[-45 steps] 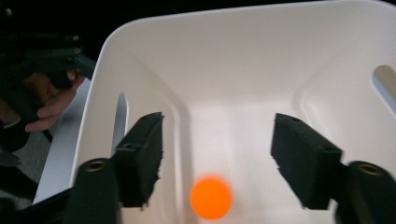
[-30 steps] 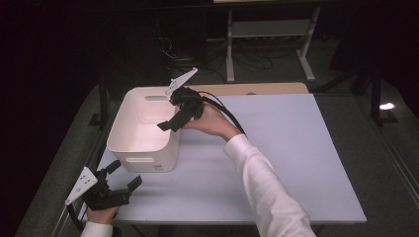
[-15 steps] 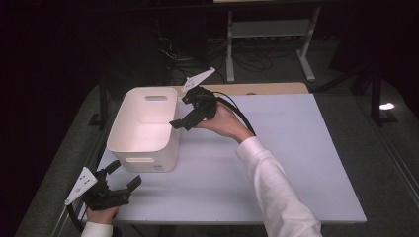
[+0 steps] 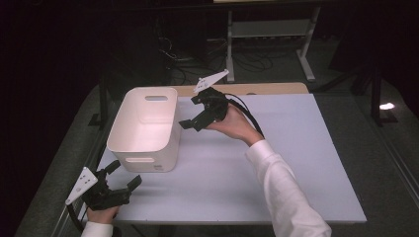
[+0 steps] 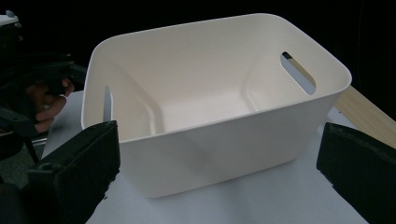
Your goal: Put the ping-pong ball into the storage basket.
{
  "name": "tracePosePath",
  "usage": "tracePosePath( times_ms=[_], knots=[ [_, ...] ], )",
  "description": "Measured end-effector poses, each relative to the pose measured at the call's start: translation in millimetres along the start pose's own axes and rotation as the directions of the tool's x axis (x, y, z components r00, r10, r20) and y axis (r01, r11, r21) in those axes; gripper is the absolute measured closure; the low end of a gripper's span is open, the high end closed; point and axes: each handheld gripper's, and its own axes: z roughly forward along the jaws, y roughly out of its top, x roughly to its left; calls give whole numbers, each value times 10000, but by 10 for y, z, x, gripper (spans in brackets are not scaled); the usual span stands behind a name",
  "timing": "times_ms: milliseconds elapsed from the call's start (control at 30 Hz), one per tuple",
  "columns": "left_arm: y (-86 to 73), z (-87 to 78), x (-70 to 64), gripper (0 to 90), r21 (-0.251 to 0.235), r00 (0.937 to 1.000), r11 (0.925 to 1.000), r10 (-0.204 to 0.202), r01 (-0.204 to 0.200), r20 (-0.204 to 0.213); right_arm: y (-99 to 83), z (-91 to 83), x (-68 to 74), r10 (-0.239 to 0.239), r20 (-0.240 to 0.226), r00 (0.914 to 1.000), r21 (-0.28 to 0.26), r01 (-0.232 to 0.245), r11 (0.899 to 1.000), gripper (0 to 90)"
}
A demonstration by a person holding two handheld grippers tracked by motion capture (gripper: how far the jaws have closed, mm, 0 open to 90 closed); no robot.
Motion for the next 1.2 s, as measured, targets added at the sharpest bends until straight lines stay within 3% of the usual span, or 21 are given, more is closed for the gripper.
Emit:
tracePosePath(
  times_ms=[833, 1200],
  knots=[
    [0, 2, 1, 0, -3, 10000, 10000, -51, 51, -53, -269, -292, 29, -5, 163, 9999, -231, 9, 9997, 0],
    [0, 2, 0, 0, 66, 10000, 10000, 5, -5, -43, -457, -427, 11, 537, 178, 9984, -731, -522, 9960, 0]
  ],
)
